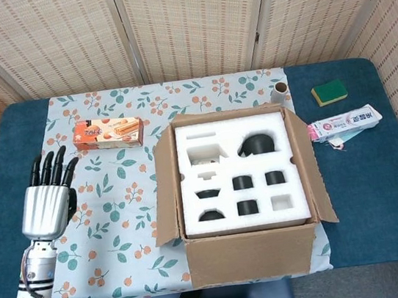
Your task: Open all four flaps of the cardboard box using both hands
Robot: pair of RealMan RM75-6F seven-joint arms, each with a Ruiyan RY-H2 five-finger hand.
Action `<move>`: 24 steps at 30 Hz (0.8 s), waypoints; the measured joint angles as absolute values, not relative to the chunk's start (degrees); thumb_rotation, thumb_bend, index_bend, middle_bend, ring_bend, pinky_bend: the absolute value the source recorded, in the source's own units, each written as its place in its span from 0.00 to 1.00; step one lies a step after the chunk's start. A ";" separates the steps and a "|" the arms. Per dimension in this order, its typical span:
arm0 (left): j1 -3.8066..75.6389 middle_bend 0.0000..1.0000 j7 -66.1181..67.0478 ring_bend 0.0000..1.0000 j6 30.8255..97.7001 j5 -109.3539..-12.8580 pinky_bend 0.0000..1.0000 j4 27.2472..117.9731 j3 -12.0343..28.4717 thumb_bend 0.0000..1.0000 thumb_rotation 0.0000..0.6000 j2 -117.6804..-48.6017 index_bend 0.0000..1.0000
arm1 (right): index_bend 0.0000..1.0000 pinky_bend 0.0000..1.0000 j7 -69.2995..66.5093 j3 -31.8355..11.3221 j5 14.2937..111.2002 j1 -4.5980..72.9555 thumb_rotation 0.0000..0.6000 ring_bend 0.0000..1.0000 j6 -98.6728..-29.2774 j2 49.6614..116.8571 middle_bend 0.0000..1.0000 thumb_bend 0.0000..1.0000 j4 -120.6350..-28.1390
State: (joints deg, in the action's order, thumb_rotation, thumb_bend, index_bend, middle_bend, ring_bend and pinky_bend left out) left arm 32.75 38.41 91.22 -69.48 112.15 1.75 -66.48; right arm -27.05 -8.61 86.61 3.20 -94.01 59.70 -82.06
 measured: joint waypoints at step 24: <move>8.31 0.03 2.11 0.00 96.77 -77.00 0.00 91.23 -3.24 0.44 1.00 -66.24 0.07 | 0.15 0.00 1.11 -9.01 81.17 6.24 1.00 0.00 -89.07 68.52 0.00 0.20 -86.45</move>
